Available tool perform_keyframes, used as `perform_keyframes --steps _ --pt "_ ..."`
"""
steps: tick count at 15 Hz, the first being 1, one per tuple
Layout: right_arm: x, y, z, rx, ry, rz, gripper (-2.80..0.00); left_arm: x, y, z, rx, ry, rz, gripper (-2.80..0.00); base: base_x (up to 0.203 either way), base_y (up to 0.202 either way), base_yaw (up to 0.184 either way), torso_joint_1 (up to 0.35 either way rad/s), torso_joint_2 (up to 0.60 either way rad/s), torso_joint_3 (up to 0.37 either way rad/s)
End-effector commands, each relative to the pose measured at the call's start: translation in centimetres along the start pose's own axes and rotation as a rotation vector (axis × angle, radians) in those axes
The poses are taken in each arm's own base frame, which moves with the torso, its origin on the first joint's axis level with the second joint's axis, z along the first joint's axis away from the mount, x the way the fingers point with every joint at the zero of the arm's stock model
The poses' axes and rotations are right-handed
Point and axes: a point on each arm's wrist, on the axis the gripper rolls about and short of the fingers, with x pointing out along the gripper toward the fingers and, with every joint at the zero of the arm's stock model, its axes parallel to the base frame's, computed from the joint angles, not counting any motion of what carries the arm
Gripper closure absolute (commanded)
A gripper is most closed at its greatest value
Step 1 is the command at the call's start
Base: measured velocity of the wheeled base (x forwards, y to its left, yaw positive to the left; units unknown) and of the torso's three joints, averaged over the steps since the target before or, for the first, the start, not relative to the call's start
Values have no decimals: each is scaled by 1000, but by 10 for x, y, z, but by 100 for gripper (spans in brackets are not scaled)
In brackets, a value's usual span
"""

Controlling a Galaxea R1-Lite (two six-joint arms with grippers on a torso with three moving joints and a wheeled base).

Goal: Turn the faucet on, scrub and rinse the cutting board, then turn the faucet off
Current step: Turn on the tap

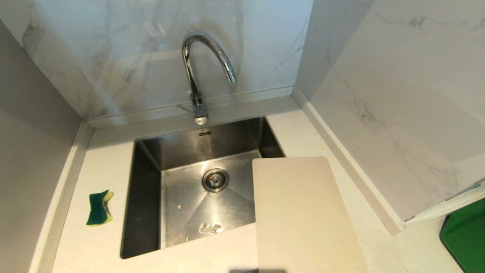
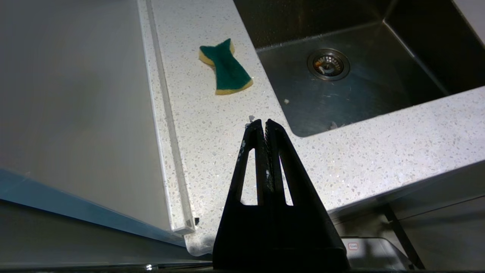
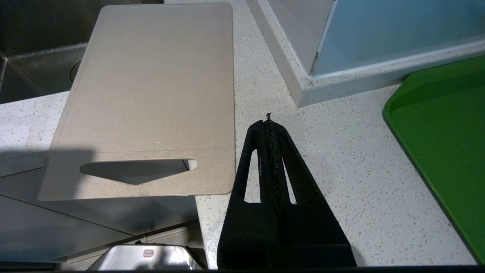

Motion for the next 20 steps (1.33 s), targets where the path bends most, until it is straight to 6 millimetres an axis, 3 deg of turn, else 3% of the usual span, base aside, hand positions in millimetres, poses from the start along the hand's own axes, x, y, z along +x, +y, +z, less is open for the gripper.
perform_keyframes --steps 1,6,10,14,16,20 --pt "0 0 0 0 0 0 0 0 0 0 -2 2 2 0 0 0 0 0 0 0" --pt "0 0 0 -2 1 0 0 -1 0 8 10 -11 7 0 0 0 0 0 0 0" --pt "0 0 0 -2 1 0 0 5 0 62 14 -8 20 0 0 0 0 0 0 0" --pt "0 0 0 -5 -1 1 0 17 0 134 41 -87 26 0 0 0 0 0 0 0" --pt "0 0 0 -8 0 2 0 23 0 155 50 -105 28 0 0 0 0 0 0 0" --pt "0 0 0 -8 -1 2 0 29 0 171 54 -114 28 0 0 0 0 0 0 0"
